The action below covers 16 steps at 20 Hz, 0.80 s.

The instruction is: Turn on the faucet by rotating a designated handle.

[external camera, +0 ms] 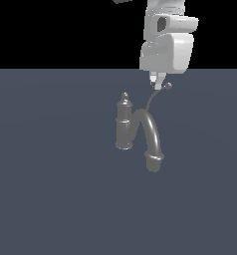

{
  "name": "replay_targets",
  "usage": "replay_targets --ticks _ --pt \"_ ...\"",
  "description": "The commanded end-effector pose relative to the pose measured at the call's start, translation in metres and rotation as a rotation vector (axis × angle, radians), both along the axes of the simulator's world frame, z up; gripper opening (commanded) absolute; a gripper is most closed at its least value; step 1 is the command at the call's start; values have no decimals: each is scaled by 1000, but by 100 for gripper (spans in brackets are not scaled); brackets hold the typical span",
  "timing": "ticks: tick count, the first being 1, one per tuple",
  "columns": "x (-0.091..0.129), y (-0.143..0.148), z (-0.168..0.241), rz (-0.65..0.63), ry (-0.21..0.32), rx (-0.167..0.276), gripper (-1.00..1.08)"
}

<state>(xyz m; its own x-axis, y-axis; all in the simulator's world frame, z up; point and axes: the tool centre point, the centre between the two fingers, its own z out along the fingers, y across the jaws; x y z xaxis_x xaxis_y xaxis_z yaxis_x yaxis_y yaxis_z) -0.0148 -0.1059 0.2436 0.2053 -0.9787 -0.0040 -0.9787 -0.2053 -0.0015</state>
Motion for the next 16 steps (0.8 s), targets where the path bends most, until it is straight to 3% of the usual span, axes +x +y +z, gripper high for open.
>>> replay_targets --ticks 1,7,8,16 --pt "4 -25 -1 -33 0 -4 -100" --pt "17 -37 -2 -38 1 -4 -100" --pt "19 -6 0 10 1 3 -100" --pt "43 -8 -1 -2 1 2 -100"
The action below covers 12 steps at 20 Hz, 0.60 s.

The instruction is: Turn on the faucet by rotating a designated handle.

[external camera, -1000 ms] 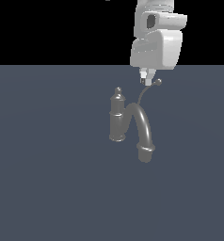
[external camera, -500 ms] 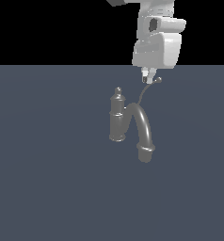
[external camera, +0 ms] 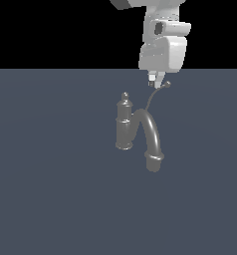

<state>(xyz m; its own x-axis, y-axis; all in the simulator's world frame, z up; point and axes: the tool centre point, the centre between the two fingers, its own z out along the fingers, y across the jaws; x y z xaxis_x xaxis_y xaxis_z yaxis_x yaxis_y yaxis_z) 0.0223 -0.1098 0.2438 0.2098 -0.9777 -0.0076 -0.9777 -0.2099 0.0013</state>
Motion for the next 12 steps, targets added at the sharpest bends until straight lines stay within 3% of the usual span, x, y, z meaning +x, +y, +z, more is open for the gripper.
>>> replay_targets --ticks 1,12 --pt "8 -4 -1 -8 -3 -2 -100" --pt "39 -8 -1 -24 -3 -4 -100"
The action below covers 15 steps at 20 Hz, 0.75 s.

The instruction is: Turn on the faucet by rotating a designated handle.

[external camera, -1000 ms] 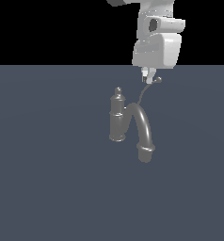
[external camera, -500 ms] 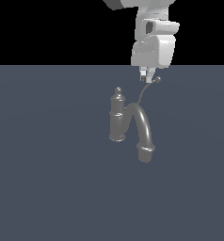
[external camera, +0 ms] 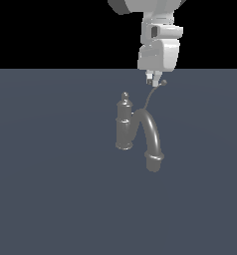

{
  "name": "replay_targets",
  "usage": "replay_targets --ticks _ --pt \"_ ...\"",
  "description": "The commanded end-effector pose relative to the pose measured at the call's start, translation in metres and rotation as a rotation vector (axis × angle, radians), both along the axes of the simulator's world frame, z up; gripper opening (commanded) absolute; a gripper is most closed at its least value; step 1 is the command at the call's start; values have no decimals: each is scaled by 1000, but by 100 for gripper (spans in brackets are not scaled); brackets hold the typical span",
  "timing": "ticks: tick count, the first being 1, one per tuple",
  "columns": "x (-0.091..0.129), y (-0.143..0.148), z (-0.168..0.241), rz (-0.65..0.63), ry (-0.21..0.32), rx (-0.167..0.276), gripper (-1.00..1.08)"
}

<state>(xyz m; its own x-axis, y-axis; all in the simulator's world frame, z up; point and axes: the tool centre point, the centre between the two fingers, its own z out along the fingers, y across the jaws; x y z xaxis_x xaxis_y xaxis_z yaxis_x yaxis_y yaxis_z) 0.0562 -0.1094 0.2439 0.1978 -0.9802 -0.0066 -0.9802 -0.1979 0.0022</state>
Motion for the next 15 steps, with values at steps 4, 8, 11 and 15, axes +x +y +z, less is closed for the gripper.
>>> replay_targets --ticks 4,8,11,15 --pt "16 -9 -2 -17 -3 -4 -100" --pt "26 -11 -2 -23 -3 -5 -100" --pt "34 -12 -2 -26 -3 -5 -100" --pt "41 -13 -2 -30 -3 -6 -100"
